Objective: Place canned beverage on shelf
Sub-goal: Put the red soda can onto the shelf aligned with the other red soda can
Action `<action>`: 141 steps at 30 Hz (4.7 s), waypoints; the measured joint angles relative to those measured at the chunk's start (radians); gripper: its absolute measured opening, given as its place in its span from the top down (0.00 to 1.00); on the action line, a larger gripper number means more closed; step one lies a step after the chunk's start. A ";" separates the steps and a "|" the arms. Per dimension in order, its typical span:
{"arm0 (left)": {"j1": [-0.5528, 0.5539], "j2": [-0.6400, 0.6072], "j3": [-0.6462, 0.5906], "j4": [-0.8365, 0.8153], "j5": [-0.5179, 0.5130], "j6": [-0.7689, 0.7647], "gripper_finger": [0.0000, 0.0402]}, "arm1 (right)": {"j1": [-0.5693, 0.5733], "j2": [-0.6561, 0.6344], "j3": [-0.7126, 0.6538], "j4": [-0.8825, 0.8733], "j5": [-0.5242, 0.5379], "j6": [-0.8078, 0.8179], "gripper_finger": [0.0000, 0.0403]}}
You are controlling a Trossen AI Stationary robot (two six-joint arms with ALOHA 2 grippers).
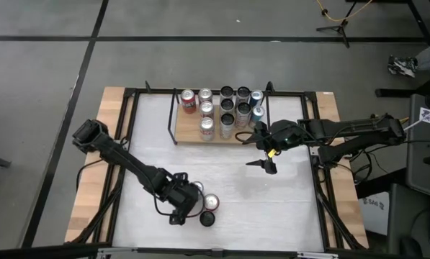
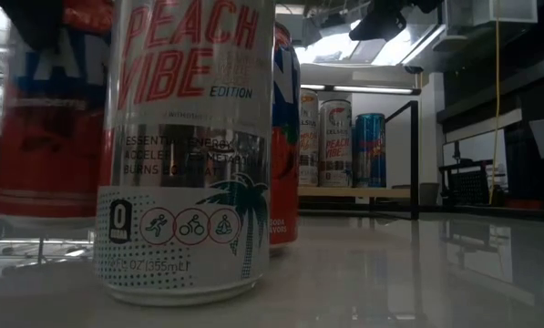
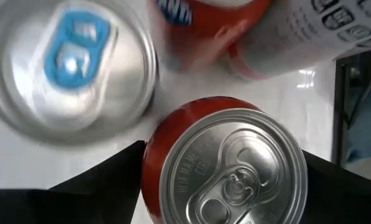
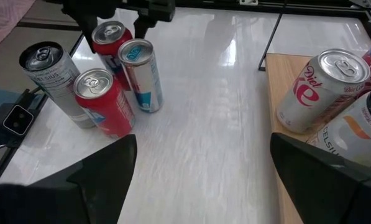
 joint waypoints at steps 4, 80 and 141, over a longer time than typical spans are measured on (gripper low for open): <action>0.030 0.000 0.000 0.045 0.056 0.107 0.24 | 0.000 0.000 0.000 0.000 0.000 0.001 0.10; -0.109 0.030 0.002 0.135 0.164 0.485 0.18 | -0.002 0.000 0.000 0.005 0.000 0.001 0.10; -0.106 0.035 0.025 0.107 0.108 0.242 0.12 | -0.002 0.000 0.000 0.005 0.000 0.000 0.10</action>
